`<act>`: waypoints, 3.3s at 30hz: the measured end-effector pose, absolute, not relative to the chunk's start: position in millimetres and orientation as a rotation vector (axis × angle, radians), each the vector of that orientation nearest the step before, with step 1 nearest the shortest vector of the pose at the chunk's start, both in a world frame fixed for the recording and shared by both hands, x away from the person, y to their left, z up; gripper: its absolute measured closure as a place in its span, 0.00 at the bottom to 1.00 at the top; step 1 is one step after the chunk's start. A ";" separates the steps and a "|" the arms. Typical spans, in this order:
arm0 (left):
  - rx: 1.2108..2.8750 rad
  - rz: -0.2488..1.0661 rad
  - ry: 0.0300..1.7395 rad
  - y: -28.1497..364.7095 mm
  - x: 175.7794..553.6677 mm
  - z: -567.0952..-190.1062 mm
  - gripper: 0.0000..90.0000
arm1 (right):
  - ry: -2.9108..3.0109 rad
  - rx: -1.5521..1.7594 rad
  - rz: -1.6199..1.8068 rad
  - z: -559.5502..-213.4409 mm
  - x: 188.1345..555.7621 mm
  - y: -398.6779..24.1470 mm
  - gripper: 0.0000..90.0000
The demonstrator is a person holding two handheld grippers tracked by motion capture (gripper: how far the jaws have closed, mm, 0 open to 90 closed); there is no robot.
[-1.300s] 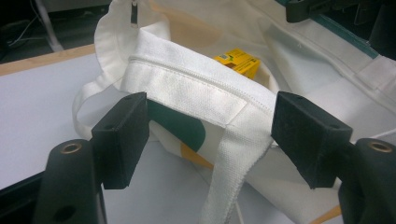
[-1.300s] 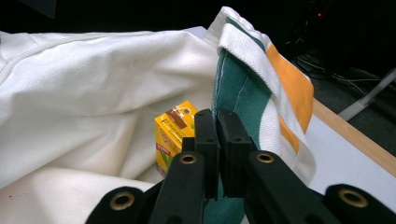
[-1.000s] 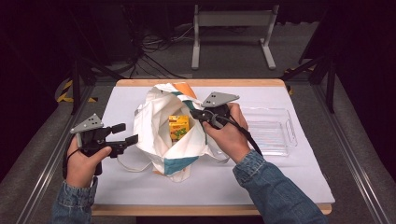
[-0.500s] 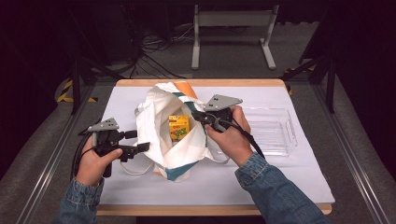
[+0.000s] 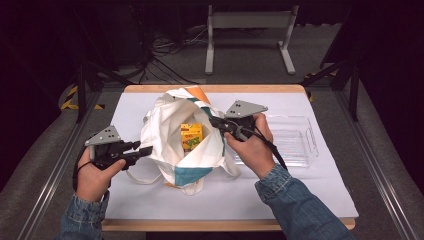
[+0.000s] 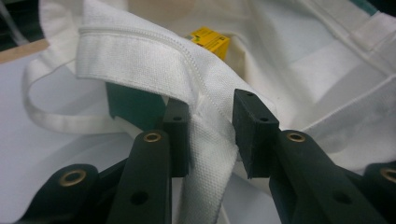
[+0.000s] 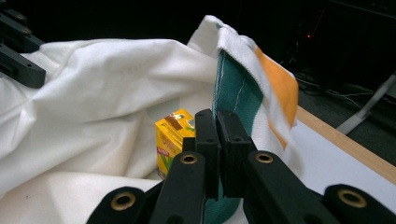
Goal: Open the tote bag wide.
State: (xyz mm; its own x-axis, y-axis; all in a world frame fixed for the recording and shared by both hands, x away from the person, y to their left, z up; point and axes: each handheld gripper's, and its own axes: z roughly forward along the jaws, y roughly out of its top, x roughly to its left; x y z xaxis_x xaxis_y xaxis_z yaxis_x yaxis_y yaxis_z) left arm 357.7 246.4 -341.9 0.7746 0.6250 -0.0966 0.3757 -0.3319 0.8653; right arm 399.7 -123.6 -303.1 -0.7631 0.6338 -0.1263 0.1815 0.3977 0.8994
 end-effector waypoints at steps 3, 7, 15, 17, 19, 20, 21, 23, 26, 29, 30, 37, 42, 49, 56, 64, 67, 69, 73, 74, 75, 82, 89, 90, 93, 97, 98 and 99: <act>1.976 0.365 0.776 254.8 354.5 -339.6 0.78 | 2.176 0.740 1.339 -303.3 397.4 -139.5 0.97; 1.995 0.403 0.783 260.3 353.4 -340.6 0.78 | 2.157 0.801 1.357 -306.9 396.1 -158.2 0.97; 2.085 0.429 0.741 247.4 353.8 -348.4 0.78 | 2.170 0.844 1.340 -321.9 391.0 -168.3 0.97; 2.103 0.423 0.737 245.8 354.4 -352.0 0.78 | 2.177 0.842 1.323 -327.5 389.4 -168.5 0.97; 2.122 0.417 0.738 246.1 355.4 -356.0 0.79 | 2.187 0.851 1.312 -333.3 388.5 -169.5 0.97; 2.127 0.411 0.741 246.3 356.1 -358.5 0.79 | 2.191 0.856 1.309 -336.3 388.3 -170.6 0.97; 2.135 0.399 0.744 246.3 356.6 -361.1 0.79 | 2.196 0.863 1.307 -339.3 388.3 -171.9 0.97; 2.156 0.373 0.752 245.4 358.4 -367.2 0.79 | 2.207 0.882 1.304 -345.3 388.3 -174.2 0.97; 2.185 0.344 0.757 242.8 362.1 -375.4 0.80 | 2.226 0.900 1.290 -353.6 388.7 -176.2 0.97; 2.200 0.325 0.758 243.0 364.3 -379.4 0.81 | 2.241 0.914 1.278 -359.2 388.3 -177.6 0.97; 2.202 0.320 0.762 243.4 364.6 -380.6 0.81 | 2.241 0.920 1.281 -360.6 388.3 -178.6 0.97; 2.230 0.272 0.789 243.8 367.3 -388.5 0.80 | 2.249 0.943 1.312 -362.8 388.2 -182.7 0.97; 2.149 0.273 0.815 250.7 363.6 -378.3 0.63 | 2.244 0.949 1.365 -358.4 388.4 -180.4 0.88; 2.071 0.320 0.841 261.7 354.9 -359.6 0.44 | 2.214 0.928 1.425 -346.9 387.6 -177.4 0.75; 1.932 0.401 0.861 270.6 352.0 -343.1 0.43 | 2.181 0.854 1.459 -322.3 390.1 -167.3 0.66; 1.875 0.446 0.897 260.2 372.9 -343.8 0.43 | 2.223 0.751 1.386 -305.2 413.5 -131.9 0.63; 1.895 0.455 0.890 255.0 379.7 -346.7 0.42 | 2.237 0.725 1.347 -304.6 421.4 -120.9 0.63; 1.905 0.457 0.892 251.5 383.8 -349.2 0.41 | 2.249 0.711 1.301 -305.8 429.7 -111.8 0.65; 1.917 0.447 0.898 248.9 388.1 -353.0 0.40 | 2.279 0.684 1.201 -311.7 442.1 -102.5 0.81; 1.923 0.449 0.893 249.1 388.7 -353.5 0.40 | 2.282 0.685 1.178 -314.1 445.4 -101.7 0.86; 1.924 0.446 0.894 248.5 388.8 -354.6 0.40 | 2.276 0.683 1.168 -315.5 447.7 -101.9 0.89; 1.974 0.430 0.898 243.0 394.6 -363.3 0.55 | 2.251 0.739 1.125 -321.4 460.8 -107.5 0.94; 2.096 0.436 0.876 229.4 400.9 -378.3 0.83 | 2.295 0.788 1.047 -340.6 478.0 -105.1 0.94; 2.109 0.431 0.878 227.8 401.9 -380.5 0.84 | 2.302 0.796 1.036 -343.6 480.8 -104.8 0.94; 2.167 0.409 0.886 224.1 407.0 -391.3 0.86 | 2.328 0.826 1.002 -350.5 489.4 -103.2 0.94; 2.182 0.368 0.897 224.6 410.2 -398.6 0.87 | 2.370 0.841 0.944 -355.2 494.3 -99.7 0.94; 2.182 0.361 0.896 225.3 410.7 -399.5 0.88 | 2.383 0.838 0.929 -356.8 495.7 -98.8 0.94; 2.179 0.358 0.898 225.6 410.7 -400.3 0.88 | 2.396 0.842 0.915 -359.0 496.6 -97.4 0.94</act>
